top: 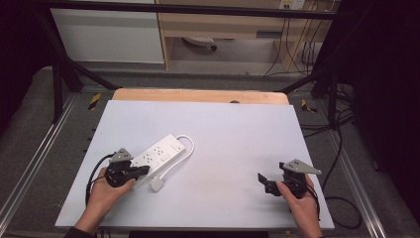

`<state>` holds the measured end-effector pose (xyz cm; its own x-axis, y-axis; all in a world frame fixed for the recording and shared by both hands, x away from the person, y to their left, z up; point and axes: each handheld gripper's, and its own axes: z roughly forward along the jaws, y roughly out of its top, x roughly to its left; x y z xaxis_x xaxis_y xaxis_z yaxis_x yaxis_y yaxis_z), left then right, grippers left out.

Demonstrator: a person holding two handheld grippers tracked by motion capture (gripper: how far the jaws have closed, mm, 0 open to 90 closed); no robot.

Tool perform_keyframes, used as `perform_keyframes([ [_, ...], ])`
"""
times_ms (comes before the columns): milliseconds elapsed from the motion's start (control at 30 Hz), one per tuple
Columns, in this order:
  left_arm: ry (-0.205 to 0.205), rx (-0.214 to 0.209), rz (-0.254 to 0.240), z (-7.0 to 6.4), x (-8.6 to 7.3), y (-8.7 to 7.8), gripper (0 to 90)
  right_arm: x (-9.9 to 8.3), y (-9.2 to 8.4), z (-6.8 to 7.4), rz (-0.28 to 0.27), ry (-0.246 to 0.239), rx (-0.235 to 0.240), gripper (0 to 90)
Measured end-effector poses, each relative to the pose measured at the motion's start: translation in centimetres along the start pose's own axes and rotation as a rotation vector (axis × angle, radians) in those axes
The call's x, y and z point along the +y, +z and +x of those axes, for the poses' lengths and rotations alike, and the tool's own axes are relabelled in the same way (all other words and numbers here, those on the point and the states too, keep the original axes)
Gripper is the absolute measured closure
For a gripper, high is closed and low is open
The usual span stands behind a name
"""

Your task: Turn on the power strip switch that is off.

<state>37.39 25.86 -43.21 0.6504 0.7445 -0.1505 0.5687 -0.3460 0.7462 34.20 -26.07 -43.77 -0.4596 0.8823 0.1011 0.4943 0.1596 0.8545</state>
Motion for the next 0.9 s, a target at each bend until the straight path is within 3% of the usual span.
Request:
perform_keyframes([
  [900,0.005,0.005,-0.02,-0.06,-0.04,0.25,90.0,0.05,-0.11,-0.03,-0.005,0.001,0.001,4.8],
])
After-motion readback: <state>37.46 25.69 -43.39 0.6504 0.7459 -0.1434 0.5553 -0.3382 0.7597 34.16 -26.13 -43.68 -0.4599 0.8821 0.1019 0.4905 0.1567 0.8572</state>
